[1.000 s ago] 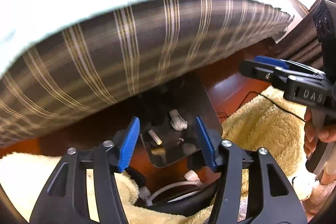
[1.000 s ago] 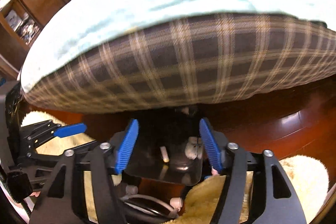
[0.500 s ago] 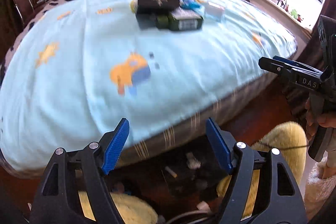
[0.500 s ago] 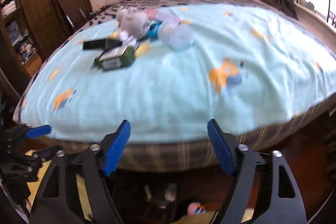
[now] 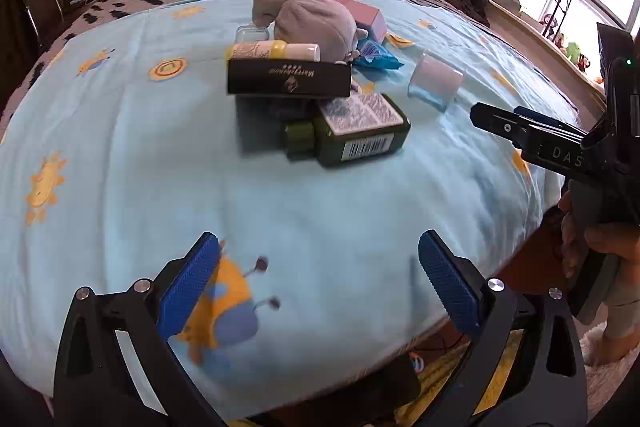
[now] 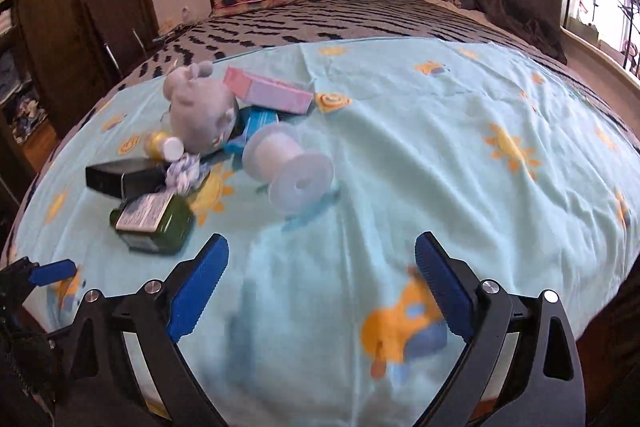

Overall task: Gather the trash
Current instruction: 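Grasp the green bottle with the left tool while the right tool grasps the white spool, then lower both tools into the bin and release the bottle and spool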

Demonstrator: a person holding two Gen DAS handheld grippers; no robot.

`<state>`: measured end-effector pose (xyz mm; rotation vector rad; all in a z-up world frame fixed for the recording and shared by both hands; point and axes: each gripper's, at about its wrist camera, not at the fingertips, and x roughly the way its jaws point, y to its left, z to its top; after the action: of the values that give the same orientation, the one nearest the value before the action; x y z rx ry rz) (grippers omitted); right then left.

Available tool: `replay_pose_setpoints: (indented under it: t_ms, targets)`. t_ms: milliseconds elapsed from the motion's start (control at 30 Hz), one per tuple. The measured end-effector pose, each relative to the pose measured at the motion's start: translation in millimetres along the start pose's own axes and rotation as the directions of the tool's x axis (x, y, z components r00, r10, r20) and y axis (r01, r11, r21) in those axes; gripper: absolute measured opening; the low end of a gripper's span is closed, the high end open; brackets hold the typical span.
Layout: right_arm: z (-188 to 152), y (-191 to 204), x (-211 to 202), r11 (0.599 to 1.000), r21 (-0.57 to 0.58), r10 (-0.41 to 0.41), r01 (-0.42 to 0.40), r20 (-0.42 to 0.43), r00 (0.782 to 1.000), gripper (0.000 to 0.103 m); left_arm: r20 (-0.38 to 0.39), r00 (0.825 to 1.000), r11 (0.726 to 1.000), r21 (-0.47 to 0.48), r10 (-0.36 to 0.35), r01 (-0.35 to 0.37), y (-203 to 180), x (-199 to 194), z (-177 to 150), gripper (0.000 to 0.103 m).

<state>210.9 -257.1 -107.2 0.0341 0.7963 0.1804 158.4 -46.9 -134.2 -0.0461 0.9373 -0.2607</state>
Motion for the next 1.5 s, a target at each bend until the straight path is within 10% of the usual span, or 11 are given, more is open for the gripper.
replay_pose_setpoints:
  t_ms: [500, 733, 1500]
  targets:
    - [30, 6, 54, 0.999, -0.051, 0.019, -0.02, -0.024, 1.0, 0.093, 0.005, 1.0, 0.999, -0.021, -0.027, 0.027, -16, 46, 52, 0.095]
    - [25, 4, 55, 0.997, -0.069, 0.031, -0.033, -0.034, 0.999, 0.05, 0.014, 1.0, 1.0, 0.003, -0.013, 0.013, -16, 49, 58, 0.083]
    - [-56, 35, -47, 0.993, -0.084, 0.083, -0.084, -0.021, 0.996, 0.048, 0.028, 0.999, 0.999, 0.038, -0.02, 0.018, -2, -40, -37, 0.083]
